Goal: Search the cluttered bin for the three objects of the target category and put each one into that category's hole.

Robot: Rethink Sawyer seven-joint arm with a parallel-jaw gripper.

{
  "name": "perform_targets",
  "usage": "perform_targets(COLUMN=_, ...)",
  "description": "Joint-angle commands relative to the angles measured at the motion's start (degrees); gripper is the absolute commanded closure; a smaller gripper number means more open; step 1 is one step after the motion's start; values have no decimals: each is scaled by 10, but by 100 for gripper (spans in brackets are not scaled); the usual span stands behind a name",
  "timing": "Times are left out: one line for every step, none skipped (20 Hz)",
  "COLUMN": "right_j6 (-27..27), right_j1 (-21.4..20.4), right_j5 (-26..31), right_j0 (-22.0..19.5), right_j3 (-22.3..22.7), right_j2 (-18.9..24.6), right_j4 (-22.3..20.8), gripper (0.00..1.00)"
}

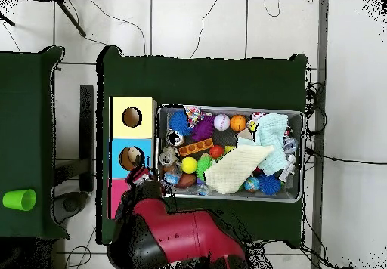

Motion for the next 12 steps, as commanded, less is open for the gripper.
perform_targets(right_j6=30, right_j1=19, right_j5=12, right_j0=43, right_j3=29, right_j2=-29, right_j4=-8, gripper=0)
perform_targets(right_j6=35, right_j1=23, right_j5=7, right_j0=59, right_j3=26, right_j2=-45, right_j4=-9, gripper=0)
perform_targets(right_j6=39, right_j1=21, right_j5=6, right_j0=76, right_j3=25, right_j2=-63, right_j4=-9, gripper=0)
perform_targets(right_j6=43, right_j1=19, right_j5=5, right_j0=89, right_j3=26, right_j2=-76, right_j4=-8, gripper=0)
perform_targets(right_j6=45, right_j1=17, right_j5=1, right_j0=100, right_j3=30, right_j2=-89, right_j4=-9, gripper=0)
perform_targets(right_j6=48, right_j1=16, right_j5=-8, right_j0=110, right_j3=37, right_j2=-99, right_j4=-10, gripper=0)
perform_targets(right_j6=50, right_j1=15, right_j5=-17, right_j0=119, right_j3=43, right_j2=-109, right_j4=-11, gripper=0)
perform_targets(right_j6=52, right_j1=16, right_j5=-26, right_j0=128, right_j3=49, right_j2=-117, right_j4=-11, gripper=0)
perform_targets(right_j6=53, right_j1=11, right_j5=-29, right_j0=139, right_j3=56, right_j2=-126, right_j4=-12, gripper=0)
perform_targets(right_j6=56, right_j1=9, right_j5=-35, right_j0=147, right_j3=62, right_j2=-132, right_j4=-11, gripper=0)
perform_targets(right_j6=58, right_j1=8, right_j5=-42, right_j0=155, right_j3=68, right_j2=-139, right_j4=-10, gripper=0)
perform_targets(right_j6=60, right_j1=7, right_j5=-49, right_j0=162, right_j3=74, right_j2=-143, right_j4=-9, gripper=0)
